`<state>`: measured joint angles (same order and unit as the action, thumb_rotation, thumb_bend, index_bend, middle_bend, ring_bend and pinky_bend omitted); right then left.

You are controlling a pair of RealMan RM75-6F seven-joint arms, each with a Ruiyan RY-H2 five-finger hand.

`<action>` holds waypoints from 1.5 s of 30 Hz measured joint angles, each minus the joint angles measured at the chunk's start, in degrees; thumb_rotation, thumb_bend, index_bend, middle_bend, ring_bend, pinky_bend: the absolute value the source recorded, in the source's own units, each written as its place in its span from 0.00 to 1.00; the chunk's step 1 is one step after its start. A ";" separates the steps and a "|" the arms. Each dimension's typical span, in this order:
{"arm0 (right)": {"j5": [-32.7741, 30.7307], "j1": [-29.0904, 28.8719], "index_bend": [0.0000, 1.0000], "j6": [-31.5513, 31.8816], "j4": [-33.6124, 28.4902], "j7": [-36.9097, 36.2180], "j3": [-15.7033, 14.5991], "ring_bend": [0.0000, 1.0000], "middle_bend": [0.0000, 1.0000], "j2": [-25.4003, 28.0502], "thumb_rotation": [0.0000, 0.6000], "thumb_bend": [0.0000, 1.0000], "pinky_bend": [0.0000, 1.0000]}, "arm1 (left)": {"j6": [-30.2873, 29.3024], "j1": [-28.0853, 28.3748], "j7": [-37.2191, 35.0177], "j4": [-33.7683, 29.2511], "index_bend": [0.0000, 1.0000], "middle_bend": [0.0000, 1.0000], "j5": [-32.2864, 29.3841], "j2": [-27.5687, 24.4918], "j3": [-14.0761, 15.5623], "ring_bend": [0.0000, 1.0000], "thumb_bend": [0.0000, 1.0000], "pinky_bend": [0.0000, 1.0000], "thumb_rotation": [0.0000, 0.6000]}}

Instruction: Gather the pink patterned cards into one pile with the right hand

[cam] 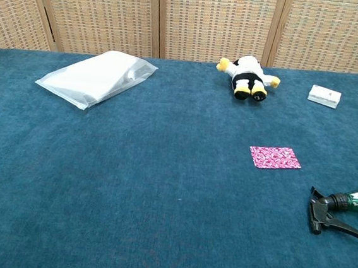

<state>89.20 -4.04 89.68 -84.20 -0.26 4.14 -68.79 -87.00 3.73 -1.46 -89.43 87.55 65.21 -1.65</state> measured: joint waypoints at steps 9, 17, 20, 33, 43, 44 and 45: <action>0.27 -0.09 0.00 -0.39 -0.09 0.84 -0.34 0.00 0.00 -0.14 1.00 0.00 0.00 | 0.06 -0.02 -0.41 0.02 0.00 0.00 0.00 -0.06 0.05 0.00 0.00 0.00 1.00; 1.00 -1.35 0.00 -3.28 -0.68 1.78 -1.08 0.00 0.00 -0.37 1.00 0.51 0.00 | 0.49 0.23 0.05 -0.11 0.00 0.00 -0.51 -0.03 -0.21 0.00 0.00 0.00 1.00; 2.42 -3.57 0.00 -6.14 -1.33 3.02 -1.29 0.00 0.00 0.10 1.00 0.84 0.00 | 0.30 0.19 0.08 -0.21 0.00 0.00 -0.35 0.02 -0.19 0.00 0.00 0.00 1.00; 1.16 -19.63 0.00 -32.31 -3.92 -5.37 0.29 0.00 0.00 3.20 1.00 1.00 0.00 | 0.47 0.27 1.75 -0.61 0.00 0.00 -0.90 0.19 -0.39 0.00 0.00 0.00 1.00; -6.73 -27.88 0.01 -44.04 -4.07 -1.72 2.19 0.00 0.00 0.12 1.00 1.00 0.00 | 0.58 0.29 2.03 -0.84 0.00 0.00 -1.08 0.13 -0.42 0.00 0.00 0.00 1.00; -7.55 -28.27 0.01 -44.61 -4.12 -0.74 2.29 0.00 0.00 -0.34 1.00 1.00 0.00 | 0.57 0.28 2.01 -0.82 0.00 0.00 -1.08 0.13 -0.41 0.00 0.00 0.00 1.00; -8.67 -28.75 0.01 -45.31 -4.18 0.63 2.38 0.00 0.00 -0.97 1.00 1.00 0.00 | 0.58 0.29 1.98 -0.79 0.00 0.00 -1.07 0.14 -0.40 0.00 0.00 0.00 1.00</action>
<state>80.53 -32.79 44.37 -88.39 0.37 6.52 -69.76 -86.42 4.02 0.52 -90.22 86.48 65.35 -2.05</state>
